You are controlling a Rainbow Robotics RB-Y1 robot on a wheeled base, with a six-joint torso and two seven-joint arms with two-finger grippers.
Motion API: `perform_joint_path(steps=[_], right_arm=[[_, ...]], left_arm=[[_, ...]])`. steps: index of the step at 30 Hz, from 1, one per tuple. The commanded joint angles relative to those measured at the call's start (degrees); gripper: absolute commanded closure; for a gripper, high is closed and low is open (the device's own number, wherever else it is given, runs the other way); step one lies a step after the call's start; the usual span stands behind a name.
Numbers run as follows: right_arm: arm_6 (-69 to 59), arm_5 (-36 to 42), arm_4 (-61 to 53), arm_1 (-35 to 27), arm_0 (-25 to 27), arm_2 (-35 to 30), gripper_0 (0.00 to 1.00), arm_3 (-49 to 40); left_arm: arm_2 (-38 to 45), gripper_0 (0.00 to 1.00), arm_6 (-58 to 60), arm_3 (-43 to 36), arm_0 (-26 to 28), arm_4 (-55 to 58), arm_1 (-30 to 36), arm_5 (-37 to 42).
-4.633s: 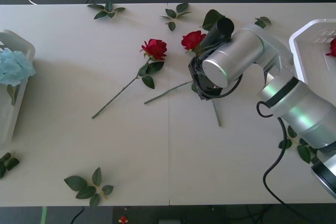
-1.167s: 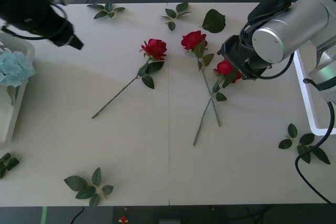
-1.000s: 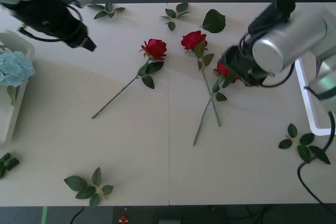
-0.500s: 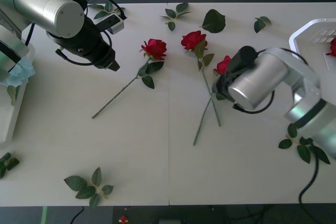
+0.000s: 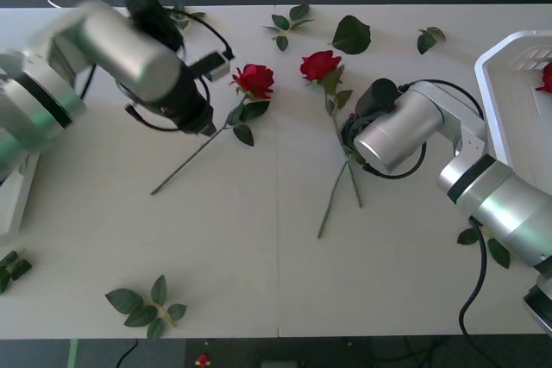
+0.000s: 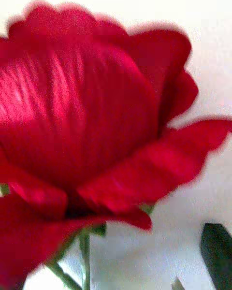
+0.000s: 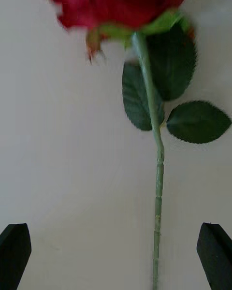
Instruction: Place the red flowers into the right box and the blue flowers into the left box. If a person shows an open palm, hand one flower to the person first, then continue sorting.
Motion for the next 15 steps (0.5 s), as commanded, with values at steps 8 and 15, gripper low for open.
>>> perform_joint_path(steps=[8,15], right_arm=[[1.14,-2.03,0.24,1.57,-2.42,0.52,1.00,1.18],[1.14,-2.64,-0.29,1.57,-2.42,0.61,1.00,1.09]], left_arm=[[-3.37,0.00,5.81,6.09,-2.11,-2.77,-7.19,-6.26],[-3.37,0.00,5.46,11.80,-1.75,-5.75,-10.88,-10.48]])
